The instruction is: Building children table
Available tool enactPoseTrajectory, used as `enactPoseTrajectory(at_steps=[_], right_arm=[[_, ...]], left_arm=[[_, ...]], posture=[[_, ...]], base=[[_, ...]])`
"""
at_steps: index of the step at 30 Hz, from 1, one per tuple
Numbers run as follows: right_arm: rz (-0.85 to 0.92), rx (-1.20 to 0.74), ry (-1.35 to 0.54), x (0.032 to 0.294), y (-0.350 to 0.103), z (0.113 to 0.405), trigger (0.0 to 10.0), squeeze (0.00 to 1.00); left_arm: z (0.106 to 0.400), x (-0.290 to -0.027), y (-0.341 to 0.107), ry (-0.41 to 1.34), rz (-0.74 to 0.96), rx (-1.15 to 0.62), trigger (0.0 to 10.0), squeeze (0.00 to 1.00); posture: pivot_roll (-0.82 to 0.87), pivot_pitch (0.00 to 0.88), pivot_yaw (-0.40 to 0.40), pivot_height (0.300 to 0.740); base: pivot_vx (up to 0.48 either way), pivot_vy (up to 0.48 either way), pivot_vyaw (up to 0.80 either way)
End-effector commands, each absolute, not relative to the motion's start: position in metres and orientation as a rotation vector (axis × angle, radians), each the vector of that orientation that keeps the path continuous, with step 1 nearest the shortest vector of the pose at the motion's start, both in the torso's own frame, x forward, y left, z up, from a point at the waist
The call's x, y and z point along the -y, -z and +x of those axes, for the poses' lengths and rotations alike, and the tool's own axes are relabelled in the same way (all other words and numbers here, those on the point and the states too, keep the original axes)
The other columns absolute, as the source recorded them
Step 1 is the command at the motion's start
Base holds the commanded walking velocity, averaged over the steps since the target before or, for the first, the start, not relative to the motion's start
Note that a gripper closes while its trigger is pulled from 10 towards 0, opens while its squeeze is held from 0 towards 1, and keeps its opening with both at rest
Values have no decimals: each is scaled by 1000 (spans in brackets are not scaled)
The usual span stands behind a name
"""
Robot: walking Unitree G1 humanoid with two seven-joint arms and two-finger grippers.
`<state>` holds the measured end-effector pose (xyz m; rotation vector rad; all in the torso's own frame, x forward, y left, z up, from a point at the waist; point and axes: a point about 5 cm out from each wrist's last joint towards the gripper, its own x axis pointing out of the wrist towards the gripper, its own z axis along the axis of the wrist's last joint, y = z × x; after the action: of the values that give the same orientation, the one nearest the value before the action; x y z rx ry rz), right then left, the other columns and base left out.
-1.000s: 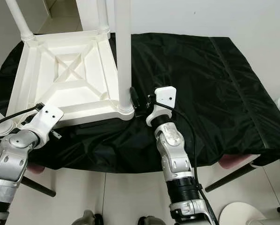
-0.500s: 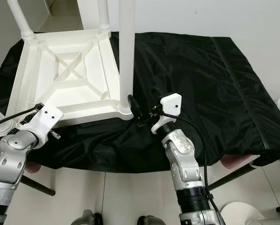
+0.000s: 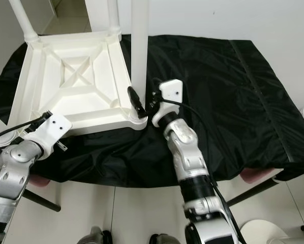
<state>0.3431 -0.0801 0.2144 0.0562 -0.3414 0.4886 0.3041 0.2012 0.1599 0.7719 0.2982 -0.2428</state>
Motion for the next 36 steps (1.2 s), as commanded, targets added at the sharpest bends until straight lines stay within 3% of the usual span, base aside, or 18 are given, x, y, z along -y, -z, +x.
enactPoseTrajectory(at_steps=[1,8,14,32,36], right_arm=[[51,311,-486,75,-211,345,10000,0],[125,290,-427,67,-215,350,10000,0],[138,285,-385,67,-217,354,10000,0],[127,293,-288,63,-216,353,10000,0],[261,244,-223,53,-214,352,10000,0]], left_arm=[[306,-206,-160,211,768,-317,10000,0],[298,-200,-155,374,498,-372,10000,0],[289,-187,-150,546,402,-391,10000,0],[288,-183,-146,604,346,-406,10000,0],[284,-177,-144,649,331,-403,10000,0]], posture=[[-52,127,7,740],[-49,136,3,740],[-51,134,7,740],[-78,108,8,740],[-81,109,-2,740]], base=[[0,0,0],[0,0,0],[0,0,0],[0,0,0],[0,0,0]])
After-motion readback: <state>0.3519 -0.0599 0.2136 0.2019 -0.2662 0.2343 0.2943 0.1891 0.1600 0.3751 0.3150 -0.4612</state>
